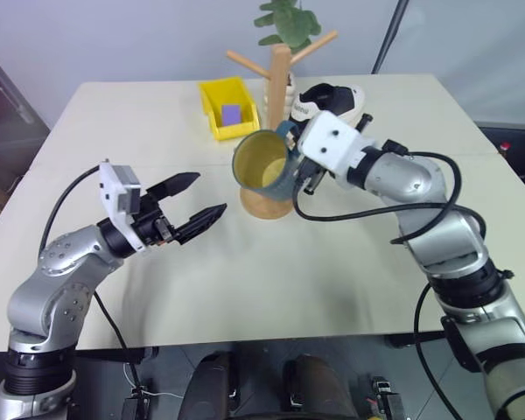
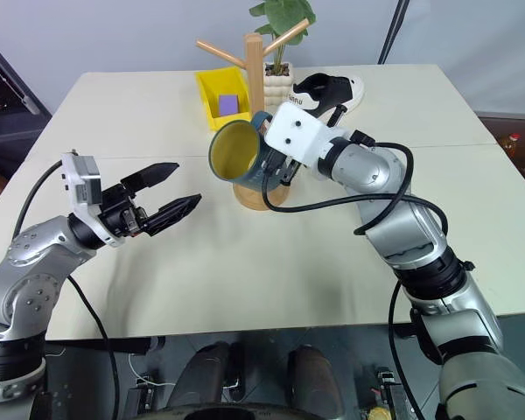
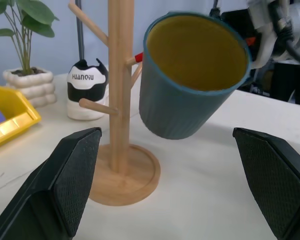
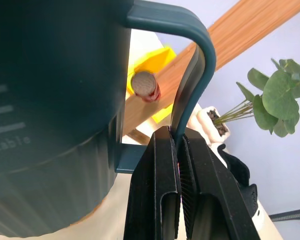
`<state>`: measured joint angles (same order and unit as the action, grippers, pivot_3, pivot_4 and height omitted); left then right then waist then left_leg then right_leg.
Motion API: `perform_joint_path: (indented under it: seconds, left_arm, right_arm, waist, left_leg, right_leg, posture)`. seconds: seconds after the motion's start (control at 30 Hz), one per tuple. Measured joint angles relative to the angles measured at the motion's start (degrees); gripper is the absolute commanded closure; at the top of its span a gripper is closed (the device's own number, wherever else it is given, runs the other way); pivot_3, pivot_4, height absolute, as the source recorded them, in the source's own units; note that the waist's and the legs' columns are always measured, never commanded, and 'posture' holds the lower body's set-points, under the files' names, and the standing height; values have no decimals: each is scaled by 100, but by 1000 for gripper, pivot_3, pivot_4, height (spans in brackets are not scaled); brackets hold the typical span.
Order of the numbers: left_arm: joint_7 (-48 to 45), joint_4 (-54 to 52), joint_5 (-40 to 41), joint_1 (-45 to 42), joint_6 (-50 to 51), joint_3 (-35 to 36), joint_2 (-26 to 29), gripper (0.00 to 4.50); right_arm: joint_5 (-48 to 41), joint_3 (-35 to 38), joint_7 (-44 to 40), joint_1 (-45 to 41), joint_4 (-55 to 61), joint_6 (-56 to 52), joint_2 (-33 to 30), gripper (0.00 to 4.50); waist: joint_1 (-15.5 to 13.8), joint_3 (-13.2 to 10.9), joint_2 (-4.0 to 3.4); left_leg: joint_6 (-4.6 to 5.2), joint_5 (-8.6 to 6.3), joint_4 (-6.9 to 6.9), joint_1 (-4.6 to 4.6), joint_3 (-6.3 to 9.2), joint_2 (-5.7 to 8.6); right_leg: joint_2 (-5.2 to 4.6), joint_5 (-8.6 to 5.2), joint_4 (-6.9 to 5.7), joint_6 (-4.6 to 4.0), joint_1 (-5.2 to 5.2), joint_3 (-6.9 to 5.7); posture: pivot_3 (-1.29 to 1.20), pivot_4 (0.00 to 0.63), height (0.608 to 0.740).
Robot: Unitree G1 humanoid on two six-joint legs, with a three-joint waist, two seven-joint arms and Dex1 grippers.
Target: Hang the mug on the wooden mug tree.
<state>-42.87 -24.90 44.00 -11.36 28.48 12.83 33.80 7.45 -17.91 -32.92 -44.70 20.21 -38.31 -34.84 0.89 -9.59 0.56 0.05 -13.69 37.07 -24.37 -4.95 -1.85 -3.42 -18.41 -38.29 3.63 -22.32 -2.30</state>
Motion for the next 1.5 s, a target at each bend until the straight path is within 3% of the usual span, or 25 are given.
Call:
perform_joint_path:
  seconds: [0.4,0.53,0.63,0.73,0.93,1.03,1.3,1.5]
  left_arm:
    - [165,-4,160,-34,-3,-1,-23,0]
    - [185,-6,165,-34,-5,-2,-23,0]
    - [192,-22,166,-34,-5,-3,-25,0]
    - [199,-52,167,-34,-5,-4,-27,0]
    - [270,-55,162,-32,-6,1,-28,0]
    - [398,46,89,18,-11,36,-27,0]
    - [1082,1050,-1105,271,-532,-24,-344,0]
    - [1447,1807,-1814,662,-1090,-21,-710,0]
  right_arm:
    - [354,-119,-109,-123,-343,162,120,4443]
    - [386,-119,-146,-123,-370,172,124,3098]
    - [448,-114,-164,-123,-370,172,125,1372]
    - [497,-113,-169,-123,-369,182,127,43]
    - [421,287,-257,47,-235,240,-45,43]
    - [-47,1050,-358,565,-129,435,-60,43]
    - [-1804,3188,-421,2272,-410,759,609,43]
    - [-2013,3471,-310,3303,-1275,1544,1012,43]
  waist:
    - [8,0,0]
    - [7,0,0]
    - [7,0,0]
    - [7,0,0]
    - [-15,0,1]
    - [-27,2,5]
    - [-6,3,7]
    - [3,2,5]
  left_leg:
    - [0,0,0,0,0,0]
    - [0,0,0,0,0,0]
    - [0,0,0,0,0,0]
    - [-1,0,0,0,0,0]
    - [-1,0,0,0,1,0]
    - [0,-1,1,0,0,1]
    - [2,-1,-3,8,0,0]
    - [3,-1,-3,7,-3,-1]
  right_leg:
    - [1,0,-3,0,-1,0]
    - [1,0,-3,0,-1,0]
    - [1,0,-3,0,-1,0]
    - [1,0,-3,0,-1,0]
    - [1,0,-2,0,1,-1]
    - [0,0,2,1,7,-1]
    - [2,1,-3,1,10,-1]
    - [3,1,-7,2,3,1]
  posture:
    - [0,150,740]
    - [0,150,740]
    - [0,150,740]
    - [0,150,740]
    - [0,150,740]
    - [0,150,740]
    - [0,150,740]
    - [0,150,740]
